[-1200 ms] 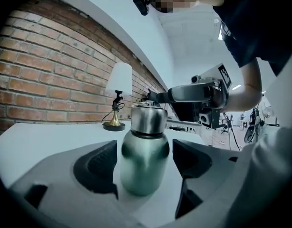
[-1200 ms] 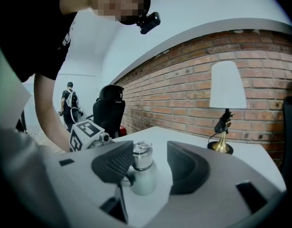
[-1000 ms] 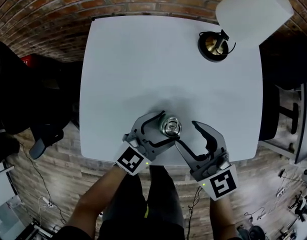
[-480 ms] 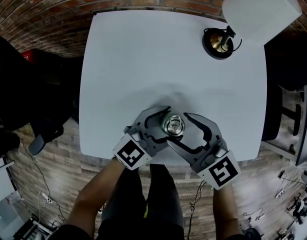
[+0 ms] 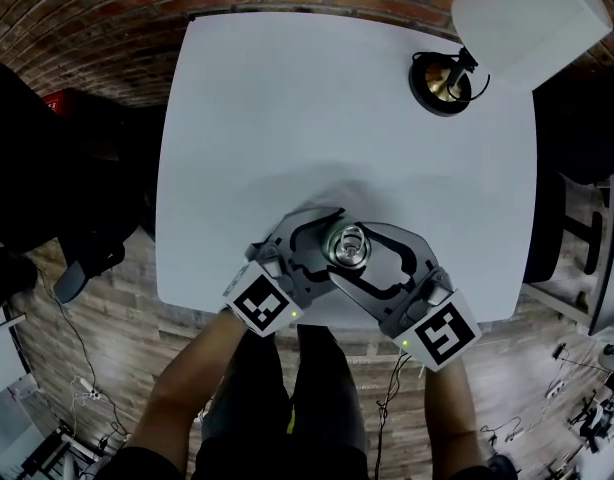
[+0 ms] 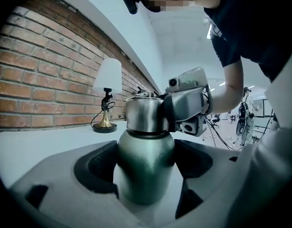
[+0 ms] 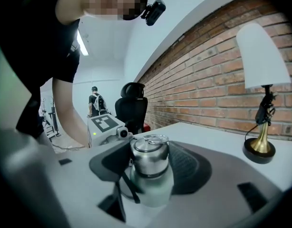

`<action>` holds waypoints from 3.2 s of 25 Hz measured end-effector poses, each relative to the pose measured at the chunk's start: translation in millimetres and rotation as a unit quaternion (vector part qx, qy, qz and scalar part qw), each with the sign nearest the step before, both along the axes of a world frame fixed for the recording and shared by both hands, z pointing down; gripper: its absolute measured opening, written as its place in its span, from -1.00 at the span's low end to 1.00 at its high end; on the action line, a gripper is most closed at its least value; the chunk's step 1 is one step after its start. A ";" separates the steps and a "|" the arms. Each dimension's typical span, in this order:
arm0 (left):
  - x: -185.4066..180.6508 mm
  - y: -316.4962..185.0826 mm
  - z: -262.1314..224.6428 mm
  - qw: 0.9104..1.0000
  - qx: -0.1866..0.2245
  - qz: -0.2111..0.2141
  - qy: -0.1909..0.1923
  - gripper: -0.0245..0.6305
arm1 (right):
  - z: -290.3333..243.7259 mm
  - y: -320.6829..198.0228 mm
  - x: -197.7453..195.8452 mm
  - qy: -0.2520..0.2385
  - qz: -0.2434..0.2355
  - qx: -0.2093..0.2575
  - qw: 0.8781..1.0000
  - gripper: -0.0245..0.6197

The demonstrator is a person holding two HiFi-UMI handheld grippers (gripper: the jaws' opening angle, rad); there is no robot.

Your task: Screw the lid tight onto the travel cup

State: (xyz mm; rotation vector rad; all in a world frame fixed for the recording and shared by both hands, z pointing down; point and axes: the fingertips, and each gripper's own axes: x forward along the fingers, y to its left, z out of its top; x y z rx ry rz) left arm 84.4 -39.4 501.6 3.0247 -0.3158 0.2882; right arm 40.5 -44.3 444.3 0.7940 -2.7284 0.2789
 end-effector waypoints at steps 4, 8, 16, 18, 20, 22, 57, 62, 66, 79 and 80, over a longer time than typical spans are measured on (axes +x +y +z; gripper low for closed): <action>-0.4 -0.8 -0.1 1.000 0.002 -0.011 -0.001 0.19 | -3.3 -2.9 0.0 -0.006 0.041 0.012 0.999 -0.13; -0.1 -1.9 0.2 1.000 0.004 -0.026 -0.003 0.19 | -5.4 -6.7 1.6 -0.006 0.115 0.022 0.993 -0.13; 0.3 -5.2 -7.8 0.999 0.022 -0.044 0.008 0.19 | -8.5 -10.7 7.5 -0.018 0.269 0.030 0.962 -0.13; -0.1 -7.6 -12.1 0.998 0.029 -0.051 0.016 0.19 | -7.5 -10.9 6.9 -0.016 0.289 0.029 0.957 -0.13; 0.2 -8.1 -11.8 0.998 0.025 -0.056 0.019 0.19 | -3.8 -9.1 7.5 -0.018 0.287 0.013 0.958 -0.13; 1.4 -7.8 -10.8 0.998 0.026 -0.055 0.016 0.19 | 0.7 -5.3 9.5 -0.035 0.266 -0.014 0.963 -0.13; 1.8 -10.0 -11.5 0.997 0.036 -0.074 0.008 0.19 | -4.8 -15.3 7.6 -0.074 0.271 0.036 0.959 -0.08; 2.0 -9.9 -10.3 0.997 0.032 -0.075 0.008 0.19 | 3.6 -10.8 5.2 -0.062 0.230 0.005 0.971 -0.07; 2.1 -9.3 -11.5 0.997 0.030 -0.074 0.014 0.19 | 3.7 4.5 8.3 -0.034 0.106 -0.001 0.994 0.00; 2.7 -8.8 -12.0 0.998 0.029 -0.045 0.014 0.19 | -0.5 -0.1 -6.0 0.017 -0.152 0.028 0.988 -0.02; 2.3 -8.9 -12.0 0.998 0.028 -0.045 0.014 0.19 | -0.5 0.3 -6.3 0.015 -0.150 0.028 0.988 -0.09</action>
